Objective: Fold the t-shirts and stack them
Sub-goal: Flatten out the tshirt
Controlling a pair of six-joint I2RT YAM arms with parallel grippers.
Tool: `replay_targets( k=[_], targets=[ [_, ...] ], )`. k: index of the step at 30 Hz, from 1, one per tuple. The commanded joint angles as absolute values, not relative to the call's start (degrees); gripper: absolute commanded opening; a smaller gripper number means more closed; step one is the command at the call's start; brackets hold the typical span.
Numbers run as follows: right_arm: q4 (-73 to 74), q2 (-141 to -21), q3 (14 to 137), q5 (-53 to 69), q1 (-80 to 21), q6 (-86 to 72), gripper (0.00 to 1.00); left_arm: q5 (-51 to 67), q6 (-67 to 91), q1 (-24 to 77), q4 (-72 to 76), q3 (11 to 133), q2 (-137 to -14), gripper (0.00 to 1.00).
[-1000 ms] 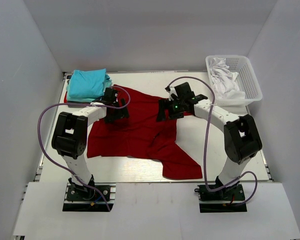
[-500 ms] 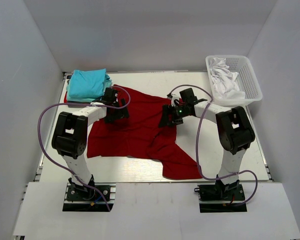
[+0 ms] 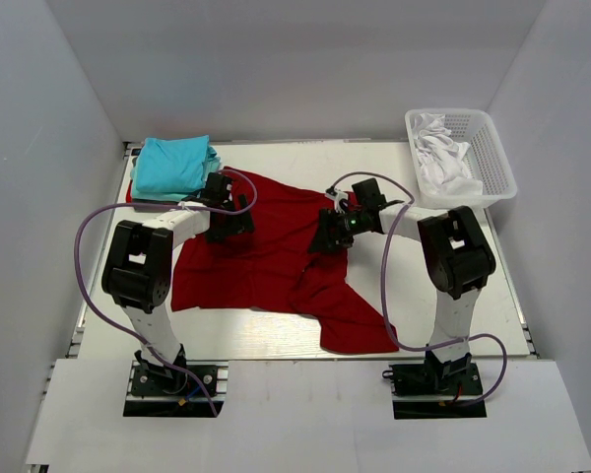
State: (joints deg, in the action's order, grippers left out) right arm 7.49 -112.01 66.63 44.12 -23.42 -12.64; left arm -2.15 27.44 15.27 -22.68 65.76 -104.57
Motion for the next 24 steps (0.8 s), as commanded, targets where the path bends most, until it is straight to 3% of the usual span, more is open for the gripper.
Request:
replay_targets(
  k=[1, 9, 11, 14, 20, 24],
  targets=[
    [2.9, -113.3, 66.8, 47.6, -23.6, -15.2, 0.76, -2.4, 27.0, 15.0, -23.6, 66.6, -105.3, 1.00],
    [2.7, -110.7, 65.7, 46.2, -23.6, -16.2, 0.29, -2.9, 27.0, 15.0, -23.6, 66.6, -105.3, 1.00],
    [3.1, -110.7, 65.7, 45.3, -23.5, -16.6, 0.25, -2.9, 27.0, 15.0, -23.6, 66.6, -105.3, 1.00],
    [3.2, -112.4, 66.3, 44.7, -23.5, -18.5, 0.27, -2.9, 27.0, 15.0, -23.6, 66.6, -105.3, 1.00],
    [1.8, -113.6, 67.9, 44.1, -23.6, -21.6, 0.41, -2.9, 27.0, 15.0, -23.6, 66.1, -104.7, 1.00],
    [4.1, -114.8, 70.9, 42.3, -23.8, -21.5, 0.43, -2.9, 27.0, 15.0, -23.6, 66.1, -104.7, 1.00]
  ],
)
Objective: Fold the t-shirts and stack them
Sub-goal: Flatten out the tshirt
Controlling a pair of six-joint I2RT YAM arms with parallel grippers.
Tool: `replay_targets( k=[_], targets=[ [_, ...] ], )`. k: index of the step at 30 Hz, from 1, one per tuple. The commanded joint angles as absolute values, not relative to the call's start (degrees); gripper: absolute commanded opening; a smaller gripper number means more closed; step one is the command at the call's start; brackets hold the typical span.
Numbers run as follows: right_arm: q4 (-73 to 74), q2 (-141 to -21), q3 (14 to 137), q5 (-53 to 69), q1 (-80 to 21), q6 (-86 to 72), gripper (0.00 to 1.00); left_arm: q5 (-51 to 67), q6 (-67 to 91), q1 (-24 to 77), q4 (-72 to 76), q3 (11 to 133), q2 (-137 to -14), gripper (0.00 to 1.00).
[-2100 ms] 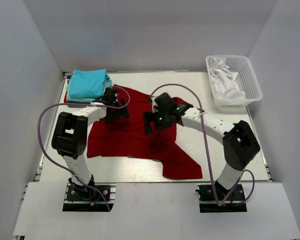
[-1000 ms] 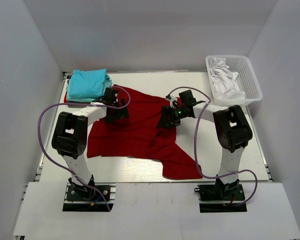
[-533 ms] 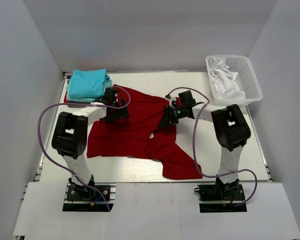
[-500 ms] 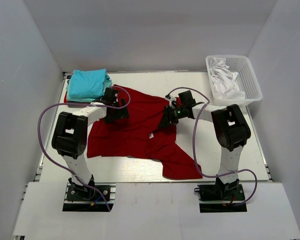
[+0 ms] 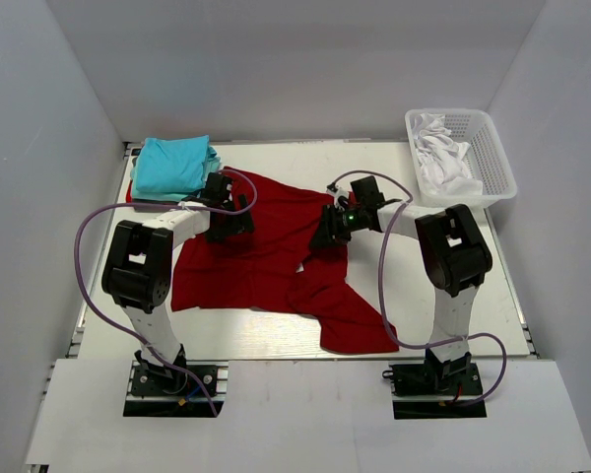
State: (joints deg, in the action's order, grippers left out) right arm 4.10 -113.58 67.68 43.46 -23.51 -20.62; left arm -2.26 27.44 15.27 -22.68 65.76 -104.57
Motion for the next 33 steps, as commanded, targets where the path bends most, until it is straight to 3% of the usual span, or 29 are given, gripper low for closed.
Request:
replay_targets(
  k=[1, 8, 9, 21, 33],
  targets=[
    [4.7, -115.3, 71.2, 42.3, -23.8, -21.5, 0.43, -2.9, 27.0, 15.0, -23.6, 66.1, -104.7, 1.00],
    [4.4, -115.1, 70.6, 42.1, -24.0, -22.8, 0.16, -2.9, 27.0, 15.0, -23.6, 65.6, -104.2, 1.00],
    [4.7, -115.0, 70.7, 41.8, -23.9, -23.0, 0.00, -2.9, 27.0, 15.0, -23.6, 65.6, -104.2, 1.00],
    [30.1, -109.3, 76.1, 24.9, -20.1, -19.4, 0.00, -5.0, 27.0, 15.0, -22.6, 65.0, -103.6, 1.00],
    [43.8, -107.3, 79.2, 7.6, -11.9, -14.3, 0.00, -5.0, 26.5, 15.0, -21.5, 65.0, -104.2, 1.00]
  ],
)
